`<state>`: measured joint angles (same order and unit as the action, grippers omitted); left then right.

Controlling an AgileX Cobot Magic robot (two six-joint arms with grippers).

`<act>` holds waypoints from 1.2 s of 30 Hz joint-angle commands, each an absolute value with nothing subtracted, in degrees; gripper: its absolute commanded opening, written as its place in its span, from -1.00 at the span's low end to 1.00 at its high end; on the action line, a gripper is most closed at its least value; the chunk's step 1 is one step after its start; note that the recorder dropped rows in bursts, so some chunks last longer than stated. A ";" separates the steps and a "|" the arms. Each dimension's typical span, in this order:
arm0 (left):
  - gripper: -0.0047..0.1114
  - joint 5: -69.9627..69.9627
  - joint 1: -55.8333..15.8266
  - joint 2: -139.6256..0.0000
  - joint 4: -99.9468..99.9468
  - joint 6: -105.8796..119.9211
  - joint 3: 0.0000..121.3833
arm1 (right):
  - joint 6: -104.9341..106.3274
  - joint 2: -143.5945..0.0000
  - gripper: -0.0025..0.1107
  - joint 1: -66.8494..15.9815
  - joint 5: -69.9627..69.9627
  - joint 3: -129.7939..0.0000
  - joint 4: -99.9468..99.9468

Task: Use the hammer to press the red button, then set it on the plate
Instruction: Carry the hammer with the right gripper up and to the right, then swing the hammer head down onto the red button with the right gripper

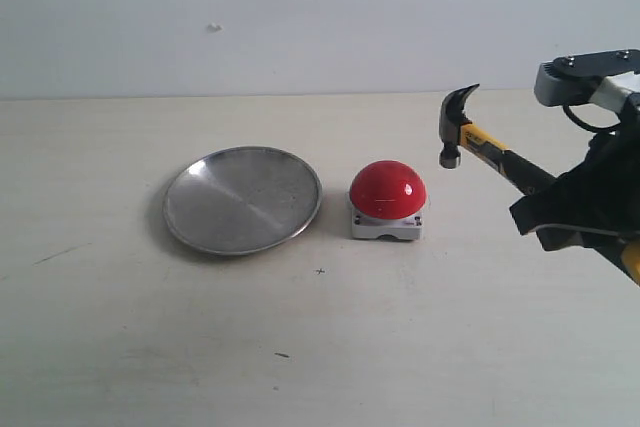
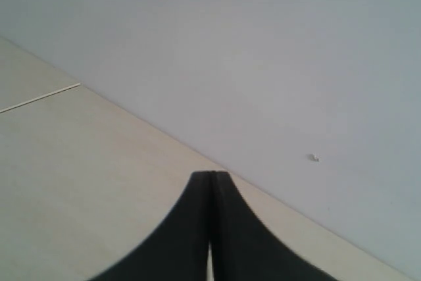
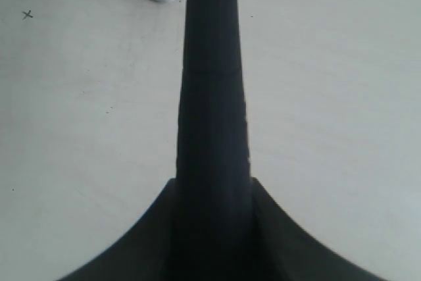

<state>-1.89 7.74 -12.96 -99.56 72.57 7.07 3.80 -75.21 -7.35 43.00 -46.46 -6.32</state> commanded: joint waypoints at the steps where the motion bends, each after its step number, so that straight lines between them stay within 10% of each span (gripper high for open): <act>1: -0.92 -2.01 7.92 -12.57 -99.95 72.33 7.51 | 5.91 -76.80 -0.96 -7.34 39.26 -49.25 -7.64; 36: -0.92 -2.01 7.92 -12.57 -99.95 72.33 7.51 | 8.48 -72.74 -0.96 -13.68 29.85 -52.70 -7.09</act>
<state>-2.02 7.74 -12.96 -99.56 72.57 7.07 8.62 -75.41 -13.65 34.69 -50.90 -7.08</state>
